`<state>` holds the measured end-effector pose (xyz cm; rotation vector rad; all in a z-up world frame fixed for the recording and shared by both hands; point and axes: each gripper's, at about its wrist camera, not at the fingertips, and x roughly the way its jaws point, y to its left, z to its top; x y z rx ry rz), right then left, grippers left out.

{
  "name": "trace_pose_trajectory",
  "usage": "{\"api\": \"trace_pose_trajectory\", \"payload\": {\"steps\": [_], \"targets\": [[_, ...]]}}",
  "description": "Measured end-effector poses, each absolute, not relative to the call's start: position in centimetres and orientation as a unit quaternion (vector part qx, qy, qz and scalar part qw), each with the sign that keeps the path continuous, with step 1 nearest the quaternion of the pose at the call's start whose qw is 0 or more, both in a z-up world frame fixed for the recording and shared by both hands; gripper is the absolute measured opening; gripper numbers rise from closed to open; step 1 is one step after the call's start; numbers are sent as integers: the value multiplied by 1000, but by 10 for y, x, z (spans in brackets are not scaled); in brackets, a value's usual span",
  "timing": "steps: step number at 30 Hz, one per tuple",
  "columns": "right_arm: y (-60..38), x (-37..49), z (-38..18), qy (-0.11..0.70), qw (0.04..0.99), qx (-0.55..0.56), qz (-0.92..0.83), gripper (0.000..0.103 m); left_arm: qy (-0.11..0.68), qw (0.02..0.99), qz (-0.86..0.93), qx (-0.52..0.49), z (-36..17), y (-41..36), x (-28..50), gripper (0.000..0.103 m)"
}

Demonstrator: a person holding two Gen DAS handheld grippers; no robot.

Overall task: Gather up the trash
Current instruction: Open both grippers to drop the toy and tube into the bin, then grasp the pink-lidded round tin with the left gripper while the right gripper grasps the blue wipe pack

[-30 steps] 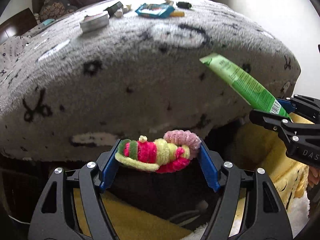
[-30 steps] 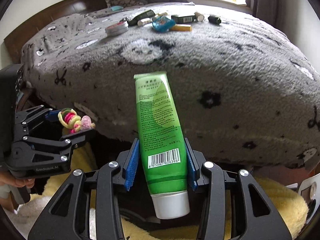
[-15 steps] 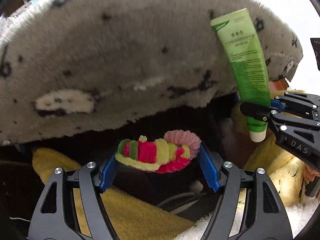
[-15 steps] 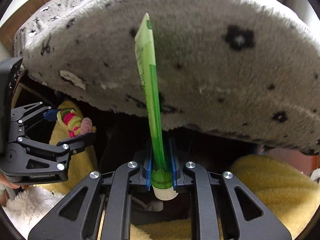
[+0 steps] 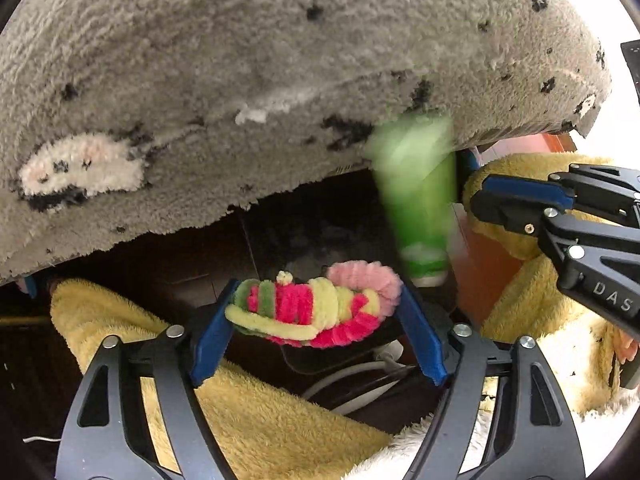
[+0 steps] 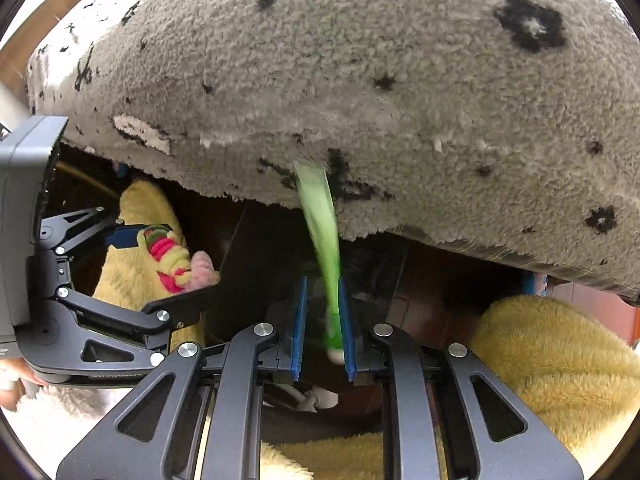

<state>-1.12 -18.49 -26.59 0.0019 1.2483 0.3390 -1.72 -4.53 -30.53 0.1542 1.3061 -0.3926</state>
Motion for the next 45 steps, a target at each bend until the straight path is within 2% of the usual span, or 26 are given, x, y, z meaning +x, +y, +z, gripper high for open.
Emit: {"api": "trace_pose_trajectory", "payload": {"steps": [5,13,19,24,27,38,45], "targets": [[-189,-6,-260,580,801,3,147,31,595,779,-185,71,-303,-46,-20,85],[-197,-5,-244,559,818,5,133,58,583,790,-180,66,-279,-38,-20,86],[-205,-2,-223,534,838,10,113,74,558,810,-168,66,-252,-29,-8,89],[-217,6,-202,511,853,11,103,76,530,831,-152,75,-226,-18,-1,89],[-223,14,-186,493,864,14,99,82,514,843,-140,77,-209,-9,5,89],[-224,71,-132,431,898,6,85,82,452,882,-107,72,-159,35,51,89],[-204,121,-123,423,901,0,95,82,430,895,-92,78,-154,34,103,89]]}}
